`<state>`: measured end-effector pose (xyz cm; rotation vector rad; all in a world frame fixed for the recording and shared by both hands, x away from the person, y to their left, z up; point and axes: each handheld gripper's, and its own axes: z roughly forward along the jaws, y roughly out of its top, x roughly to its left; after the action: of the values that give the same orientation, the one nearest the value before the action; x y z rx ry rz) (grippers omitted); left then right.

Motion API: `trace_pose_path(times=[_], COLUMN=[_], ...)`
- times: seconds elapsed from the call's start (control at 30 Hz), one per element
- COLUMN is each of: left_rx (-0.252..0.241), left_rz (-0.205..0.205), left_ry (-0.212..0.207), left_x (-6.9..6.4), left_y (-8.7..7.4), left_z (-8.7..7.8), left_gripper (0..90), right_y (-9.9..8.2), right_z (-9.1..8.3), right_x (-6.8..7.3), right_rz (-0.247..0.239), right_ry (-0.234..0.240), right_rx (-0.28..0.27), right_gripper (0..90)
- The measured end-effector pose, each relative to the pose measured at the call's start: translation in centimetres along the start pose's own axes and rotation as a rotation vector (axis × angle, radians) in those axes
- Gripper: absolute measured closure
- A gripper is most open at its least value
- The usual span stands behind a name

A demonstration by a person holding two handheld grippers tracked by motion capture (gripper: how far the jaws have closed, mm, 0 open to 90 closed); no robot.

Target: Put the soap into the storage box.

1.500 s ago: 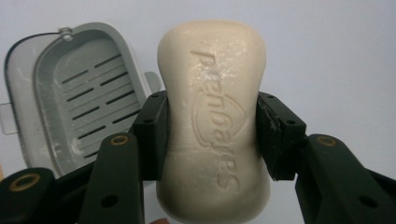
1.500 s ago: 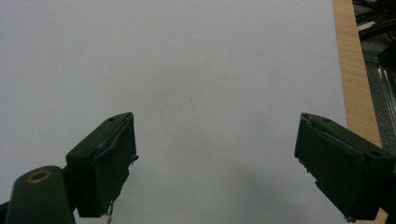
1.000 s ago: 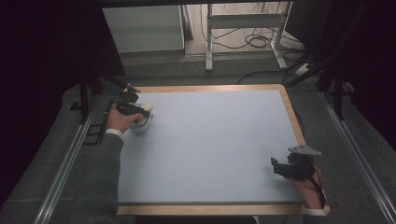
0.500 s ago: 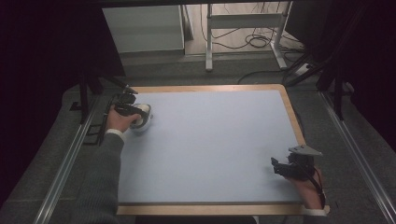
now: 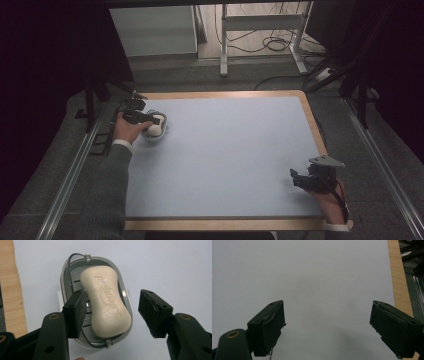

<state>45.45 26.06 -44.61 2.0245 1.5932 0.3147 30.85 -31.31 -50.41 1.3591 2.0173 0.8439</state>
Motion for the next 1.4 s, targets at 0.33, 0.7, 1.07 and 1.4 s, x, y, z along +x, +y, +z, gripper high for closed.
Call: trace_pose_path(times=[0.33, 0.7, 1.07, 1.4], left_rx=[-0.050, -0.105, -0.124, -0.124], left_rz=[0.072, 0.177, 0.224, 0.200], left_ry=[-0.053, -0.145, -0.196, -0.214], left_x=[-2.0, -4.6, -6.0, -6.3], left_y=[-1.5, -5.7, -11.3, -15.8], left_z=[-1.9, -2.8, -2.2, -1.6], left_gripper=[37.2, 33.8, 33.0, 32.4], right_y=[0.0, 0.0, 0.0, 0.0], right_z=[-0.1, -0.2, -0.2, -0.2], right_x=[0.0, 0.2, 0.3, 0.5], right_rz=[0.002, -0.007, -0.009, -0.011], right_ry=[0.000, -0.001, -0.002, -0.002], right_rx=[-0.002, -0.010, -0.006, -0.002], right_gripper=[12.6, 12.6, 12.6, 12.6])
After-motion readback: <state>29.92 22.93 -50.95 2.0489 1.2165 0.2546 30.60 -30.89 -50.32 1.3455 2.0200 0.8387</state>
